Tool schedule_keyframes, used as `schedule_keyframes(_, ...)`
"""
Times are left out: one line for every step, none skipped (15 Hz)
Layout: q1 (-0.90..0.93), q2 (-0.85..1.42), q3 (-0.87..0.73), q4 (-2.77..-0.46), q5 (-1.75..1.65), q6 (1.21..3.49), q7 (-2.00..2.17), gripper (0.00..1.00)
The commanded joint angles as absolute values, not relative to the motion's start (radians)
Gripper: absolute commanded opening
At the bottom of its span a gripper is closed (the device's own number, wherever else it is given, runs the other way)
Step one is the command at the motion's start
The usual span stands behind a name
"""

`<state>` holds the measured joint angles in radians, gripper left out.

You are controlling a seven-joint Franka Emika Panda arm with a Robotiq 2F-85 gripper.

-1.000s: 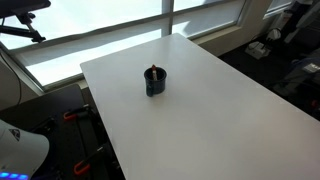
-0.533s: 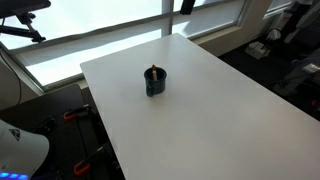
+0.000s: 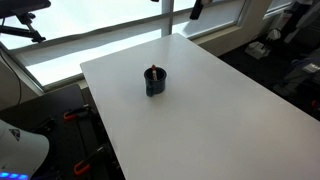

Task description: Put the marker on the table

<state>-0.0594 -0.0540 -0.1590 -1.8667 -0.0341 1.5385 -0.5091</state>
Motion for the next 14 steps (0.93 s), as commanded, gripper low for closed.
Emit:
schedule_keyframes(-0.074, -0.046, -0.145, -1.859, -0.029, 1.54, -0.513, 1.0)
schedule_keyframes(-0.071, -0.032, -0.142, -1.848, -0.03, 1.537, -0.523, 1.0)
schedule_keyframes(-0.064, -0.02, -0.134, -1.839, -0.035, 1.544, -0.537, 1.0)
schedule_keyframes(-0.059, -0.008, -0.126, -1.829, -0.031, 1.543, -0.551, 1.0)
schedule_keyframes(-0.052, 0.008, -0.113, -1.814, -0.033, 1.541, -0.568, 1.0)
schedule_keyframes(-0.046, 0.02, -0.099, -1.802, -0.038, 1.541, -0.58, 1.0)
schedule_keyframes(-0.037, 0.034, -0.08, -1.784, -0.043, 1.538, -0.594, 1.0)
schedule_keyframes(-0.029, 0.05, -0.062, -1.764, -0.049, 1.529, -0.606, 1.0)
schedule_keyframes(-0.019, 0.065, -0.043, -1.747, -0.057, 1.521, -0.609, 1.0)
schedule_keyframes(-0.011, 0.077, -0.026, -1.734, -0.06, 1.516, -0.621, 1.0)
schedule_keyframes(-0.004, 0.092, -0.011, -1.722, -0.067, 1.507, -0.622, 1.0)
schedule_keyframes(0.001, 0.106, 0.0, -1.71, -0.066, 1.493, -0.628, 1.0)
schedule_keyframes(-0.013, 0.071, -0.006, -1.762, -0.051, 1.537, -0.595, 1.0)
schedule_keyframes(-0.006, 0.083, 0.004, -1.753, -0.053, 1.534, -0.598, 1.0)
